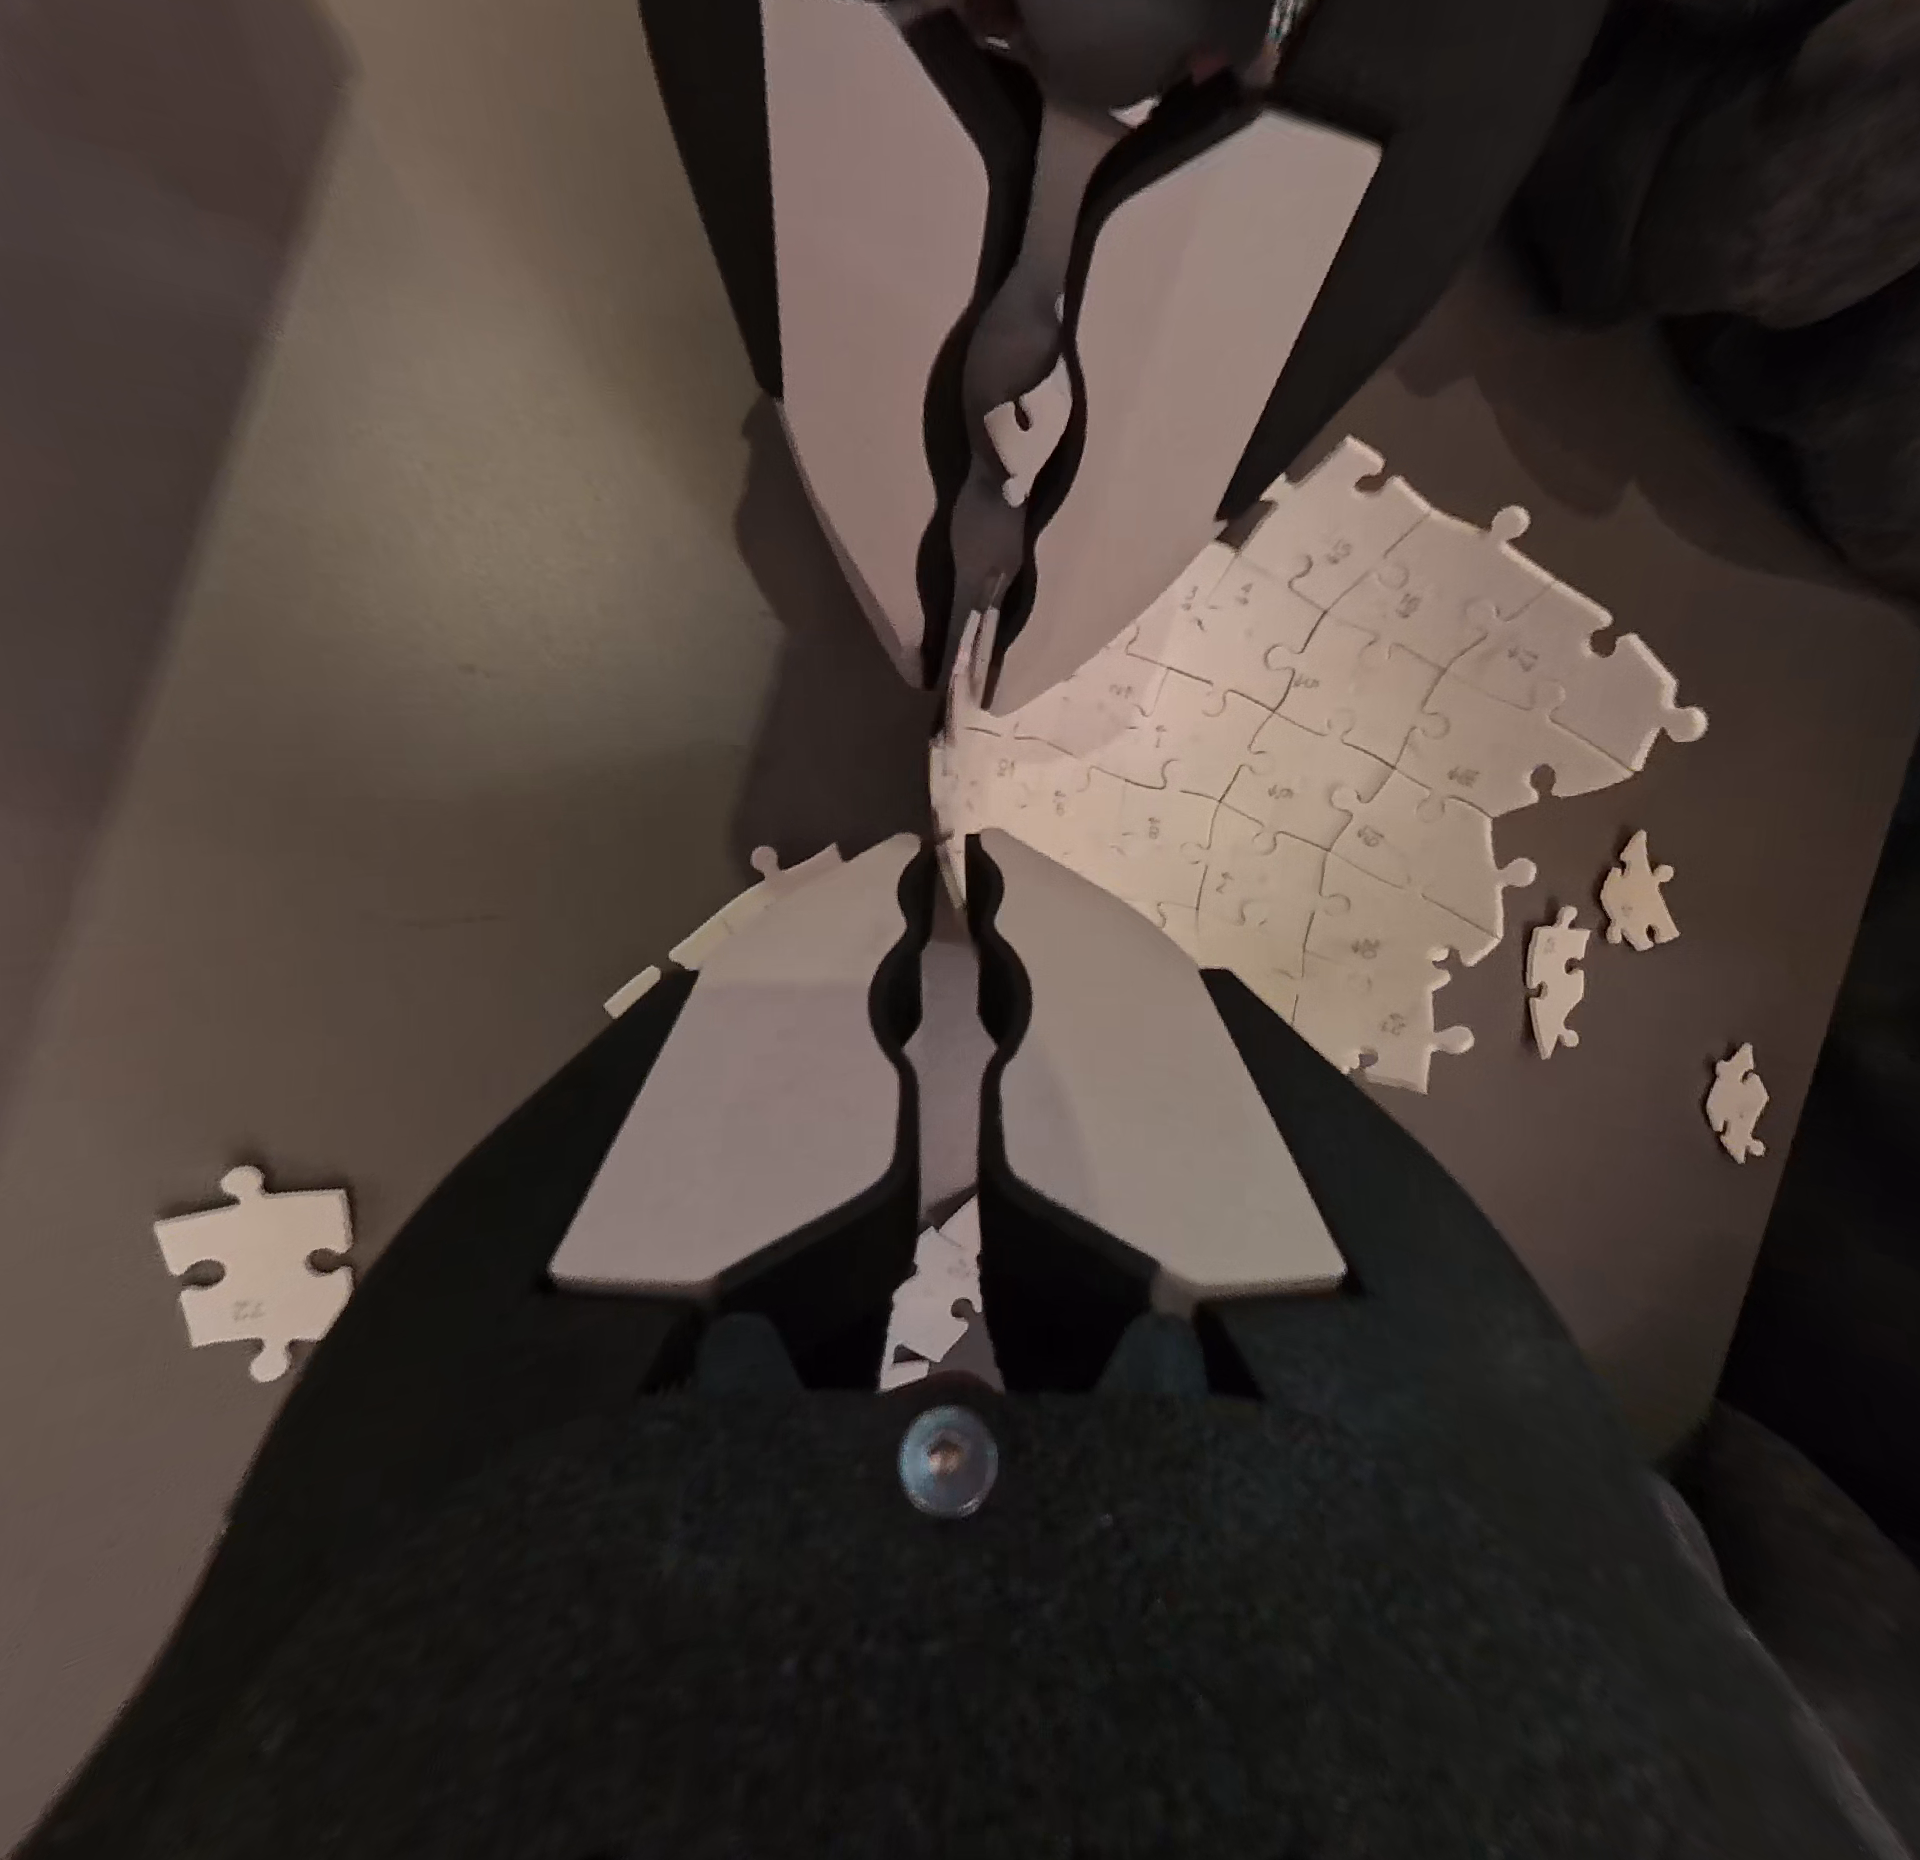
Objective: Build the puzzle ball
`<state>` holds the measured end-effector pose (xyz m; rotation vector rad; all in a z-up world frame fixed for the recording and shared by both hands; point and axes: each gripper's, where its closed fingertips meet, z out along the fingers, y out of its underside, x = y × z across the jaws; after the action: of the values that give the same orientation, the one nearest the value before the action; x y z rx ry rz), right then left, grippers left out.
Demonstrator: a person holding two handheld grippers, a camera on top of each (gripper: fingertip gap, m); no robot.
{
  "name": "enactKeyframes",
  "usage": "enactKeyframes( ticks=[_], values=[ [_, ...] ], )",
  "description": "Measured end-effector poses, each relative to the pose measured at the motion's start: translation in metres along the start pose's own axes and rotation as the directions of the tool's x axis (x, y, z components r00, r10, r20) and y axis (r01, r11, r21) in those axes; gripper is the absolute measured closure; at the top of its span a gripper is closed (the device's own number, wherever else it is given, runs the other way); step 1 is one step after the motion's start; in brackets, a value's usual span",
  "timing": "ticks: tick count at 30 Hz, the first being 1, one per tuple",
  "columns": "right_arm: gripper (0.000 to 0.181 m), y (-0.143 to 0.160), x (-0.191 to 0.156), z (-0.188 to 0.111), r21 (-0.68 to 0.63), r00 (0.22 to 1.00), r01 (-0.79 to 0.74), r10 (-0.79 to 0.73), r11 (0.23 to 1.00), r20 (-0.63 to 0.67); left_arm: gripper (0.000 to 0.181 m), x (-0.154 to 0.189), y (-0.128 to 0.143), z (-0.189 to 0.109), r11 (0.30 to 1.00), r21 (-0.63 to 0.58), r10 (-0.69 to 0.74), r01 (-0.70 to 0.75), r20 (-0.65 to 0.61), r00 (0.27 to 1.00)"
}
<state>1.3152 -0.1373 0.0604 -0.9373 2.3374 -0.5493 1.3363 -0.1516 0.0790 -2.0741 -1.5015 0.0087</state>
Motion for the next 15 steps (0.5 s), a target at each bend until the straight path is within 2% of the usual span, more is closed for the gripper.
enactKeyframes(
  ticks=[9,15],
  values=[
    [0.171,-0.015,-0.004,-0.008,0.104,0.999,0.038,-0.04,0.994,0.019,0.177,0.001,-0.001,0.004,1.0,-0.011,0.007,-0.007,0.002,1.0],
    [0.174,-0.016,-0.005,-0.004,0.108,0.997,0.08,-0.082,0.991,0.014,0.177,0.003,-0.001,0.006,1.0,-0.017,0.015,-0.015,0.004,1.0]
  ],
)
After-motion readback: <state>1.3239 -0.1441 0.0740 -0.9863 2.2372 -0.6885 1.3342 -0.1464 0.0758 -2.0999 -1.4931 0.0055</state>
